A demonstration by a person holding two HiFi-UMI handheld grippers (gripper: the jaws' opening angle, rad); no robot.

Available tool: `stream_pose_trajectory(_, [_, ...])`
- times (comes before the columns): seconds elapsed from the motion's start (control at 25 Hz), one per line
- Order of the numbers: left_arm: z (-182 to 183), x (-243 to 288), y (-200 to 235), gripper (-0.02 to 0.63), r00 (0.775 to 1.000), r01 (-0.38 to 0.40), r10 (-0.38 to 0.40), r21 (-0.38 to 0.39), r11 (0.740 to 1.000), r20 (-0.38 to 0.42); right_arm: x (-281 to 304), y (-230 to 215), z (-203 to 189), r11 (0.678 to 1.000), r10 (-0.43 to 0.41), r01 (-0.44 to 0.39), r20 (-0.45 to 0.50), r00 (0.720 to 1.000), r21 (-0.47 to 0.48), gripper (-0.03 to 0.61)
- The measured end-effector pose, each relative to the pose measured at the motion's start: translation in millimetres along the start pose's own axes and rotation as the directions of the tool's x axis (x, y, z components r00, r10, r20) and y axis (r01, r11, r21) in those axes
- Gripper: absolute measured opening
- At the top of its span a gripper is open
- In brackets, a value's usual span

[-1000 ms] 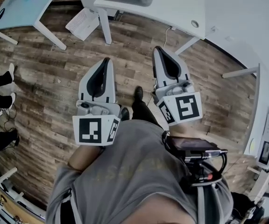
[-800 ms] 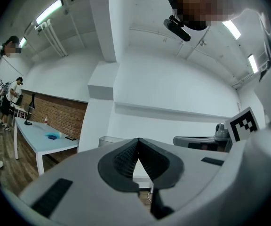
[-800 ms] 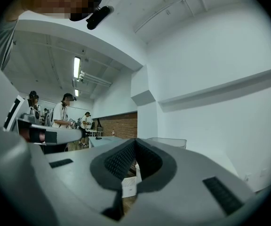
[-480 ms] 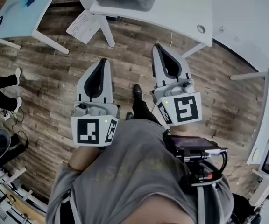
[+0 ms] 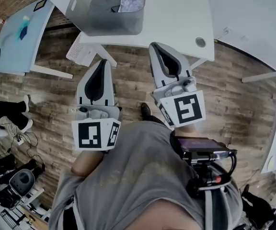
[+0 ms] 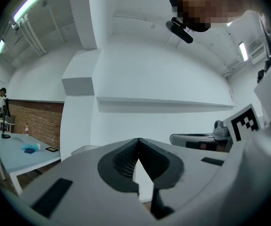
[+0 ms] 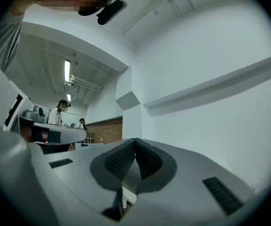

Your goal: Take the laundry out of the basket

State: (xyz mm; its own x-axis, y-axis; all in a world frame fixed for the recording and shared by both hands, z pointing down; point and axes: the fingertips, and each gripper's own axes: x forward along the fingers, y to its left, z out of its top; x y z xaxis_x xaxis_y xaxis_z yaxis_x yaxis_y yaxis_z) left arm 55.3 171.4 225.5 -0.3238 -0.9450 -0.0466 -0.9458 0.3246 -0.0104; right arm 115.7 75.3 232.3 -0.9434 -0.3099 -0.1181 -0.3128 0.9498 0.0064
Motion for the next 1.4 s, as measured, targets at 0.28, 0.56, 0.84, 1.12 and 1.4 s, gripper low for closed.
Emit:
stream_pose_trajectory(0.28, [0.9,39.2,25.8,0.009,0.998,-0.056,0.056,-0.014,0.998,0.013,51.1,-21.1,1.5,0.999,0.051,-0.051,0.0,0.999,-0.018,0.008])
stream_pose_trajectory(0.56, [-5.2,62.3,68.6,0.009,0.994,-0.109,0.109,-0.033,0.994,0.02,101.1,-29.9,1.1,0.998,0.064,-0.064,0.02,0.998,-0.026,0.008])
stream_pose_trajectory(0.84, [-10.8,102.5,117.5,0.009,0.994,-0.099,0.102,-0.07,0.993,0.04,165.0,-46.7,7.0,0.998,0.029,-0.027,0.044,0.999,-0.059,0.008])
stream_pose_trajectory(1.12, [-2.6,153.9,181.2,0.009,0.996,-0.069,0.075,-0.106,0.992,0.053,244.5,-51.0,2.4,0.997,0.006,-0.005,0.013,1.0,-0.074,0.008])
stream_pose_trajectory(1.4, [1.7,207.0,230.4,0.009,0.998,-0.026,0.033,-0.122,0.992,0.057,319.2,-37.6,-11.0,0.996,0.034,-0.037,-0.039,0.999,-0.077,0.008])
